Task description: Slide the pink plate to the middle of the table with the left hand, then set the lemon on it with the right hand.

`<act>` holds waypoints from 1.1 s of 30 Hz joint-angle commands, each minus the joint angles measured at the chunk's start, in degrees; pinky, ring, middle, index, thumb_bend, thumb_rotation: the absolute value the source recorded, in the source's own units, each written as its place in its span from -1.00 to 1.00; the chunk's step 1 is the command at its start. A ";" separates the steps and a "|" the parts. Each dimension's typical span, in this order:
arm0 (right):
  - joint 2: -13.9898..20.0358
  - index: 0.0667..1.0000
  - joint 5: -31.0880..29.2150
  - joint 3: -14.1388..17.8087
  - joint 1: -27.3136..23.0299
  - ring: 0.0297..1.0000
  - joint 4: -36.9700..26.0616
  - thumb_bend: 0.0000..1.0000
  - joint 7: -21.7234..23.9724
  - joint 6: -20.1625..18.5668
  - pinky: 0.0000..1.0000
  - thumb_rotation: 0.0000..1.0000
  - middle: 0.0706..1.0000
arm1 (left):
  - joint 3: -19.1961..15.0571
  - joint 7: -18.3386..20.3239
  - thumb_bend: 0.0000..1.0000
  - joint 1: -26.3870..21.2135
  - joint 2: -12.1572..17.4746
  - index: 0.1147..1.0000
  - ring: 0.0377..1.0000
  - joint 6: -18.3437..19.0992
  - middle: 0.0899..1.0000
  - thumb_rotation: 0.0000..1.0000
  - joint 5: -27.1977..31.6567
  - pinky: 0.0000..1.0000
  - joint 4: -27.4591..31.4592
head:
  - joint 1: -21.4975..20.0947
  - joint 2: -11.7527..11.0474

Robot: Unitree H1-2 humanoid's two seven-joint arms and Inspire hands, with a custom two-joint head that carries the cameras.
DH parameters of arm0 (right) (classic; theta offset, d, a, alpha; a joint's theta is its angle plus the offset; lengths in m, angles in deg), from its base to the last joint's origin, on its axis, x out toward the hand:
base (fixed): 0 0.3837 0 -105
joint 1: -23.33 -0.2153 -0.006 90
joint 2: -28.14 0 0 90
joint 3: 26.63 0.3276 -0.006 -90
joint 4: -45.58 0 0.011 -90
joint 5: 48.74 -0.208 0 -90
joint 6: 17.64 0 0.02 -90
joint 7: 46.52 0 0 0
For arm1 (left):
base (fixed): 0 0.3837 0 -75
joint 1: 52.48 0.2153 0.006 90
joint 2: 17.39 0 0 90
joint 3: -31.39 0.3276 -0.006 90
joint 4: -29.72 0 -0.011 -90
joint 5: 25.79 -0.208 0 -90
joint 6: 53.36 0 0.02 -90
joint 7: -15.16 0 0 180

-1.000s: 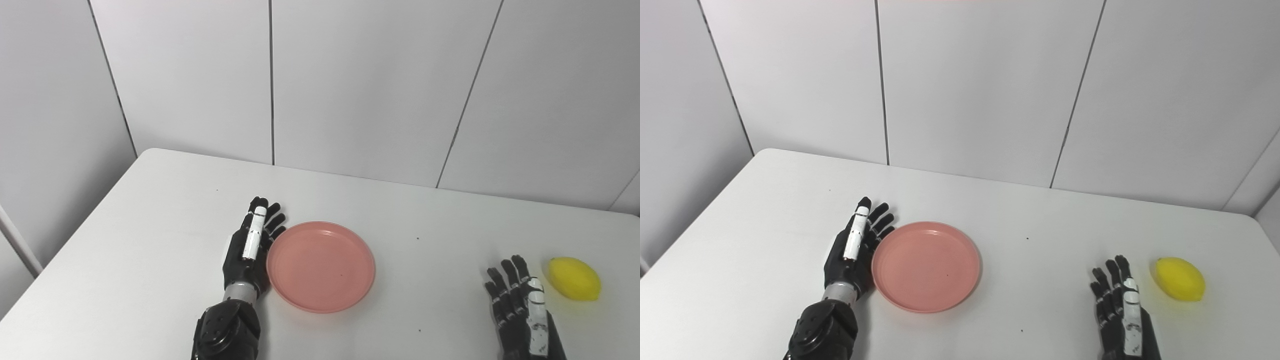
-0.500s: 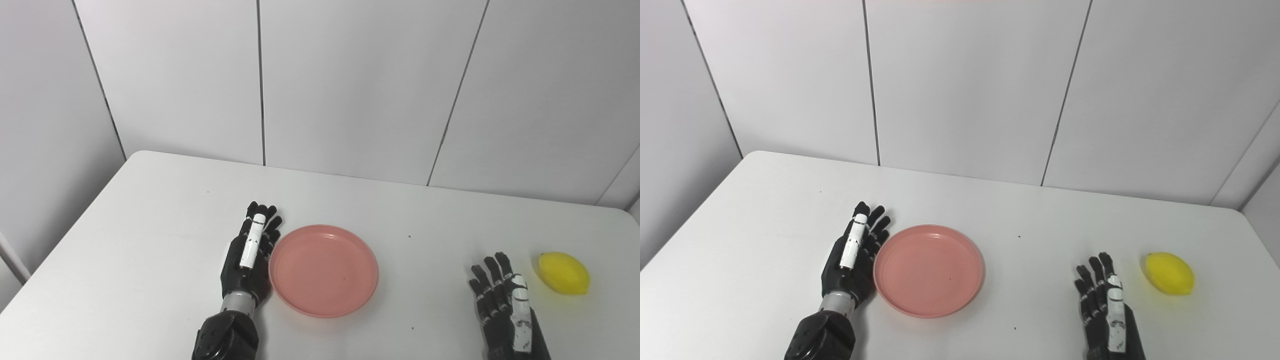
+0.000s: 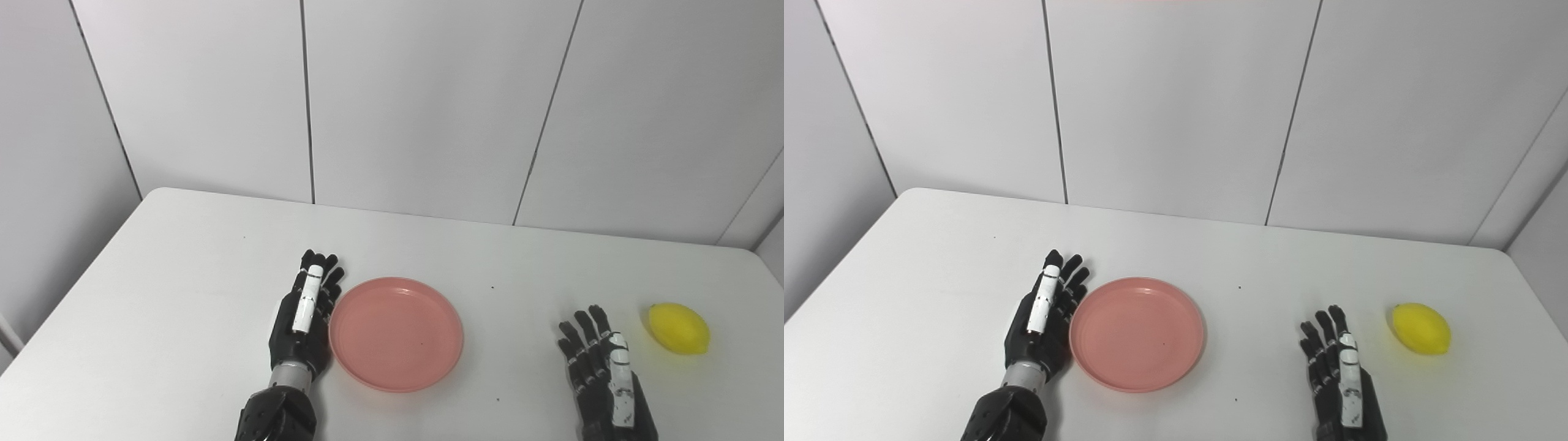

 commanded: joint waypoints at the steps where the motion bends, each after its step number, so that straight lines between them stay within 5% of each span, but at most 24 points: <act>1: -1.12 0.93 0.36 -0.66 2.00 0.85 1.14 0.42 -0.45 -1.22 0.94 0.67 0.92 | 0.86 -0.22 0.03 0.39 -4.79 1.00 0.85 -2.47 0.82 0.22 -0.01 1.00 0.66 | 0.03 0.06; 12: -1.80 0.93 1.68 -1.72 2.19 0.85 0.17 0.41 -1.68 -1.47 0.93 0.68 0.93 | 2.41 -1.52 0.03 0.90 -5.44 0.97 0.85 -2.79 0.83 0.17 0.02 1.00 0.49 | -2.99 0.77; 33: -5.31 0.90 4.75 -3.34 1.14 0.84 -0.29 0.39 -4.62 -2.47 0.91 0.57 0.92 | 1.80 1.06 0.06 0.21 -1.59 1.00 0.91 -1.41 0.87 0.14 4.01 1.00 0.79 | -12.97 2.18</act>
